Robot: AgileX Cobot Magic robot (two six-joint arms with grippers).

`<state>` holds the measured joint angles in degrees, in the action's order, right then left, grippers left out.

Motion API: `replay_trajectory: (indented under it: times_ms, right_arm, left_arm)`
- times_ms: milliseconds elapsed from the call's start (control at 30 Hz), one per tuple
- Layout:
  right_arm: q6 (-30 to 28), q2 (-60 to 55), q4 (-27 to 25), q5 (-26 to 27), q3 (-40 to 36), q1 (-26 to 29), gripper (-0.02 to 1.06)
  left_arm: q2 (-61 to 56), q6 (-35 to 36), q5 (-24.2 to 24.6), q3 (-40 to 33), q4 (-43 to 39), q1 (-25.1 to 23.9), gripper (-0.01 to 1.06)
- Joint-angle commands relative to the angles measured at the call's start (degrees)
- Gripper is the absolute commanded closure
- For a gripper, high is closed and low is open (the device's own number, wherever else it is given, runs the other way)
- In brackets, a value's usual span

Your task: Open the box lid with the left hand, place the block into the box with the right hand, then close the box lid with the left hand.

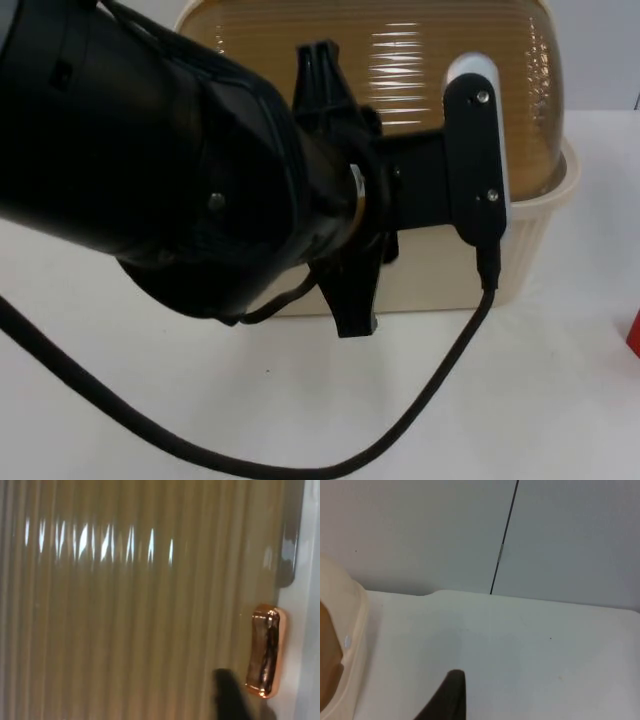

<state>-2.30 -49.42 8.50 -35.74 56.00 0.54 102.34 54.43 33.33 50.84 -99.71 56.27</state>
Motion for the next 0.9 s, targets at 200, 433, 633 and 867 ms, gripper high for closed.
replay_trajectory:
  times_ms: [200,433,633,867]
  right_arm:
    - [-0.1,0.0,0.4,0.9,0.2,-0.2,0.0]
    - [-0.1,0.0,0.4,0.5,0.2,-0.2,0.0]
    - [-0.1,0.0,0.4,0.3,0.2,-0.2,0.0]
    - [-0.1,0.0,0.4,0.2,0.2,-0.2,0.0]
  left_arm:
    - [-0.1,1.8,-0.1,-0.1,-0.2,0.3,1.05]
    - [-0.1,0.6,-9.7,0.3,-0.2,-3.6,1.05]
    - [-0.1,-3.7,-13.4,3.4,0.3,-6.6,1.05]
    - [-0.1,-20.2,-17.8,4.3,18.6,-7.1,1.05]
